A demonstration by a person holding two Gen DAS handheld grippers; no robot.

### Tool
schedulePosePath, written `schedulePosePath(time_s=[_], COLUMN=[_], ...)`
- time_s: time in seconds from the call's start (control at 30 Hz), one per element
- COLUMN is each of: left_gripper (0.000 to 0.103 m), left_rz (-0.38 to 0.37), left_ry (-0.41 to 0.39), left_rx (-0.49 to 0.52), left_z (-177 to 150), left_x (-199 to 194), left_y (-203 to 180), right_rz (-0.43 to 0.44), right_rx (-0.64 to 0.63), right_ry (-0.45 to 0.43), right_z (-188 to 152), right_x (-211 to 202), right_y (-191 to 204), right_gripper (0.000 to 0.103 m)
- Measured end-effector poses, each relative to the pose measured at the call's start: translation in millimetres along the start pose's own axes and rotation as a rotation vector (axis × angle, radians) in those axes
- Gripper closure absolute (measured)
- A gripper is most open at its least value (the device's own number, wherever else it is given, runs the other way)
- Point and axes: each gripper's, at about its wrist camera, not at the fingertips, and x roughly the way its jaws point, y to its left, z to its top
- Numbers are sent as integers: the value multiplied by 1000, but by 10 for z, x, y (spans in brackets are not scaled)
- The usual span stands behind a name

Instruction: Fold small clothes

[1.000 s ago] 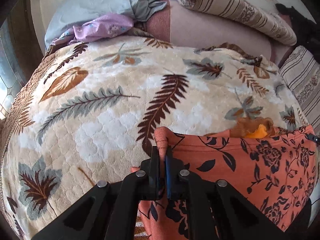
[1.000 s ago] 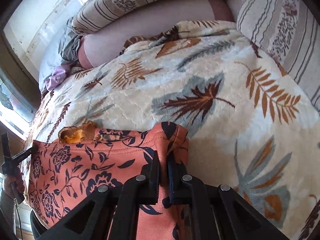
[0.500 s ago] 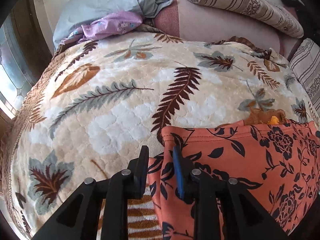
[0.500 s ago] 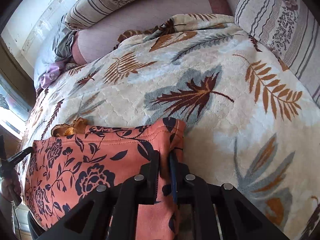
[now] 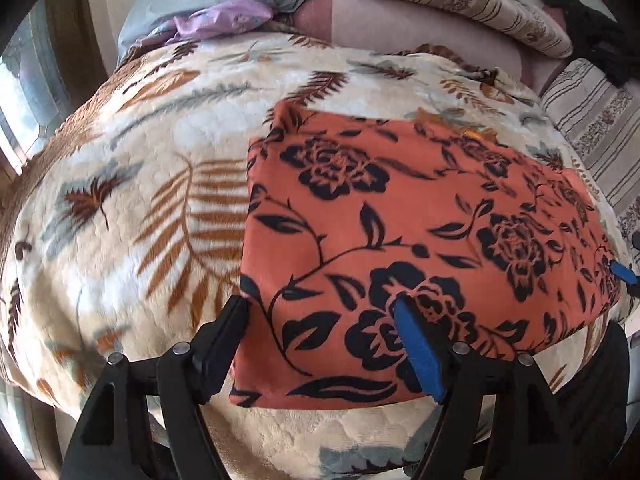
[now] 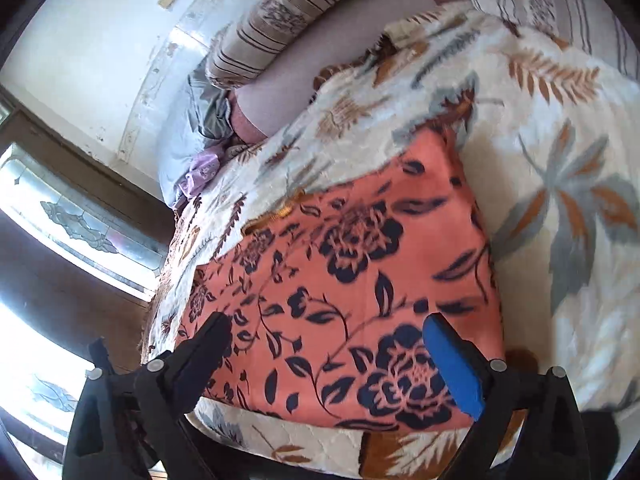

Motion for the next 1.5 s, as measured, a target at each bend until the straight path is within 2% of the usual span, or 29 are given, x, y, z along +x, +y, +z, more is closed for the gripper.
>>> schedulePosePath(time_s=[0.1, 0.2, 0.27, 0.33, 0.37, 0.4, 0.43, 0.57, 0.67, 0.77, 0.83, 0.87, 0.93, 0.97, 1.03, 1.07, 1.1, 1.2, 1.23, 1.3, 1.37, 1.4, 1.47, 1.5], left_gripper=[27, 27, 27, 27, 27, 27, 27, 27, 27, 27, 27, 27, 27, 27, 27, 27, 27, 27, 27, 27, 27, 27, 27, 27], left_rz=[-11, -25, -1, 45, 35, 37, 42, 70, 32, 17, 20, 25, 29, 33, 43, 49, 51, 31, 29, 55, 77, 79, 50, 43], left_ry=[-17, -95, -51, 78, 58, 45, 48, -23, -45, -60, -60, -53, -32, -18, -1, 6, 8, -13, -11, 23, 15, 12, -4, -9], left_rx=[-29, -70, -81, -98, -119, -125, -119, -55, -43, -5, 28, 42, 46, 44, 36, 32, 26, 17, 21, 39, 56, 55, 41, 47], left_z=[-4, 23, -4, -71, -95, -87, -65, 72, 203, 292, 318, 323, 312, 309, 289, 289, 290, 299, 304, 317, 339, 354, 378, 388], left_x=[-92, -294, -183, 124, 118, 59, 8, -202, -242, -238, -204, -175, -95, -55, -6, 15, 22, 16, 52, 190, 208, 182, 113, 83], left_y=[25, 66, 90, 142, 166, 159, 139, 29, -55, -237, -336, -369, -394, -383, -347, -319, -293, -241, -241, -262, -299, -308, -306, -319], right_rz=[-7, 9, 46, -15, -37, -13, -6, -33, -69, -76, -84, -98, -132, -146, -180, -200, -185, -117, -151, -227, -136, -139, -205, -211], right_rx=[93, 72, 57, 99, 138, 171, 175, 23, 26, 80, 97, 99, 88, 69, -2, -42, -70, -103, -81, 8, 90, 89, 60, 50], right_ry=[11, -23, -39, -8, 31, 23, 14, -77, -101, -75, -52, -34, 1, 19, 25, 13, -7, -79, -63, 44, -16, -47, -100, -111], right_z=[-77, -61, -75, -97, -104, -94, -61, 277, 677, 1070, 1298, 1391, 1513, 1553, 1592, 1600, 1603, 1632, 1658, 1675, 1650, 1631, 1579, 1547], right_x=[58, -87, -139, -60, 11, -20, -89, -356, -318, -111, 54, 155, 334, 412, 495, 492, 454, 343, 425, 688, 562, 465, 274, 182], right_y=[-239, -156, -115, -262, -381, -445, -418, -140, -222, -455, -563, -594, -632, -621, -523, -446, -368, -302, -418, -772, -882, -837, -710, -648], right_gripper=[25, 23, 23, 23, 24, 28, 28, 25, 25, 27, 35, 46, 60, 69, 72, 84, 91, 92, 92, 88, 89, 84, 75, 74])
